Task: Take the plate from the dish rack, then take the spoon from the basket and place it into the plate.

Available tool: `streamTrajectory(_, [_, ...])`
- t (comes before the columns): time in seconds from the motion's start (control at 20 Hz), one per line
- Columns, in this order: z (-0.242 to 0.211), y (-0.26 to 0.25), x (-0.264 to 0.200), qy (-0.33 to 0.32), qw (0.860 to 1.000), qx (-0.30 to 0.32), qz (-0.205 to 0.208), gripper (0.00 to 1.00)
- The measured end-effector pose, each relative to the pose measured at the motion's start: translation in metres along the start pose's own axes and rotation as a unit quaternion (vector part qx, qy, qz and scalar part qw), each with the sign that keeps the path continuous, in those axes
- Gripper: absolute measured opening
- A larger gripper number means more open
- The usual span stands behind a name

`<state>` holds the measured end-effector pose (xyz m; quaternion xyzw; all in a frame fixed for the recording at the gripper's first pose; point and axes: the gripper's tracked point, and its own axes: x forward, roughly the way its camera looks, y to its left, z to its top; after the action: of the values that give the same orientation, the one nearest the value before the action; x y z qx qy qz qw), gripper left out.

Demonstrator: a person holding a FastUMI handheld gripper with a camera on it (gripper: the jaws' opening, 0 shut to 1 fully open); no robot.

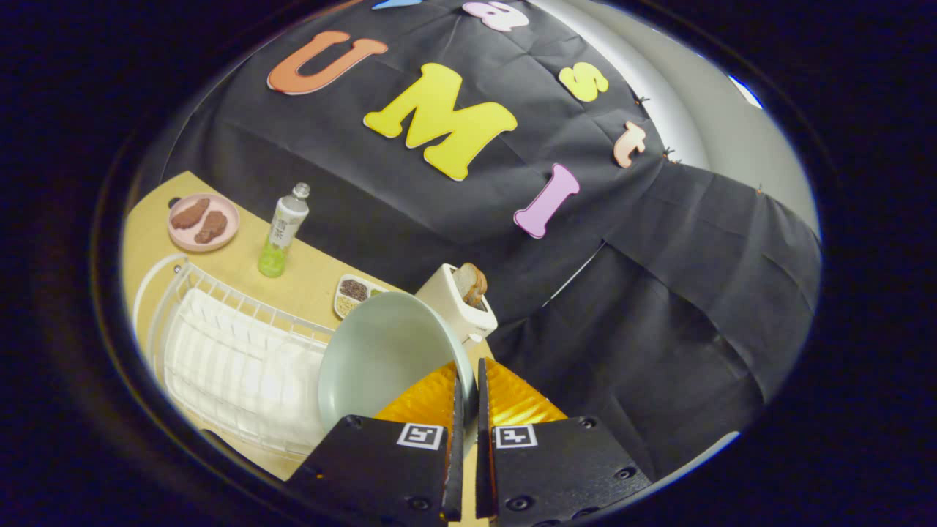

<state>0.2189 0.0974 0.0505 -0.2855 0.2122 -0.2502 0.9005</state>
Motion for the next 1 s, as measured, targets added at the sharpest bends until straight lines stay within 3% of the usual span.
streamTrajectory(0.3, [-0.065,-0.029,-0.036,-0.005,0.988,0.090,0.126,0.12])
streamTrajectory(0.65, [-0.175,-0.011,-0.073,-0.015,0.964,0.157,0.216,0.12])
streamTrajectory(0.8, [-0.226,0.013,-0.069,0.019,0.951,0.188,0.244,0.12])
streamTrajectory(1.0, [-0.268,0.028,-0.047,0.052,0.943,0.216,0.247,0.12])
